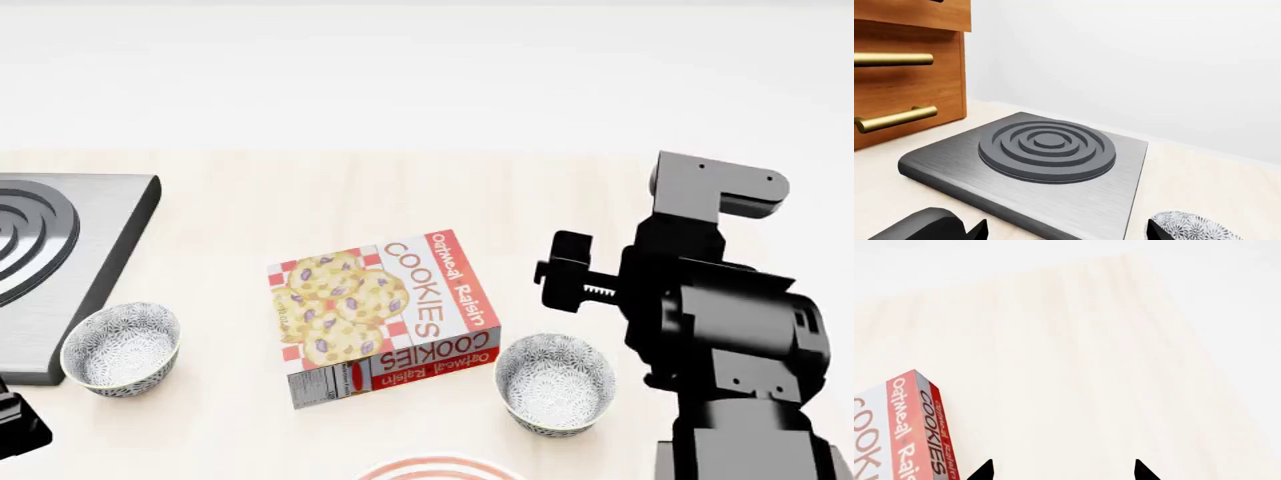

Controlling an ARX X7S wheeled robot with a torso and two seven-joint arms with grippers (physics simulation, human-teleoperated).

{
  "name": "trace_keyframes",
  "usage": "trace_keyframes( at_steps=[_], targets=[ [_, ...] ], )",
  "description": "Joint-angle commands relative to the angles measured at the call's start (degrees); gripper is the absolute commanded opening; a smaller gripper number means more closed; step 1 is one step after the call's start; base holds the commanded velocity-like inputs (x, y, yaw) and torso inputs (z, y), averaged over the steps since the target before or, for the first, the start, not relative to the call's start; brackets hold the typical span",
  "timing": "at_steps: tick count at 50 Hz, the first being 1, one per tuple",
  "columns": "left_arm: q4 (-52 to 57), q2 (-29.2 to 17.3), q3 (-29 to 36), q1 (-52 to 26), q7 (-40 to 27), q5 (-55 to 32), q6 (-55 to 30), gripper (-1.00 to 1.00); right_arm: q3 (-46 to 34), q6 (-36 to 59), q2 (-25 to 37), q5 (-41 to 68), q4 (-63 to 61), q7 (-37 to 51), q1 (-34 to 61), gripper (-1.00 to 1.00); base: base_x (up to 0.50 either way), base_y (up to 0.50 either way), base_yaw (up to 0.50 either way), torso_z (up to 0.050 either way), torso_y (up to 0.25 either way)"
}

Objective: Pick the akita bowl next to the plate and place it on the plate.

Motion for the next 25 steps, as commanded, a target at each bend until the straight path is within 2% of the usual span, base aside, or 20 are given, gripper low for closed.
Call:
trace_keyframes(
  at_steps=[1,6,25],
  targets=[
    [0.2,-0.2,0.2,0.0,-0.2,-0.2,-0.1,1.0,-0.2,-0.5,-0.6,-0.3,8.0,-1.2,3.2,1.0,0.0,0.0,0.0,0.0,0.0],
    [0.2,-0.3,0.2,0.0,-0.2,-0.3,-0.2,1.0,0.2,-1.0,-0.9,-0.5,11.7,-1.5,4.4,1.0,0.0,0.0,0.0,0.0,0.0],
    [0.1,-0.3,0.5,0.1,-0.5,-0.6,-0.1,1.0,4.6,0.7,-0.4,-0.7,12.0,-1.9,3.2,1.0,0.0,0.0,0.0,0.0,0.0]
  ],
)
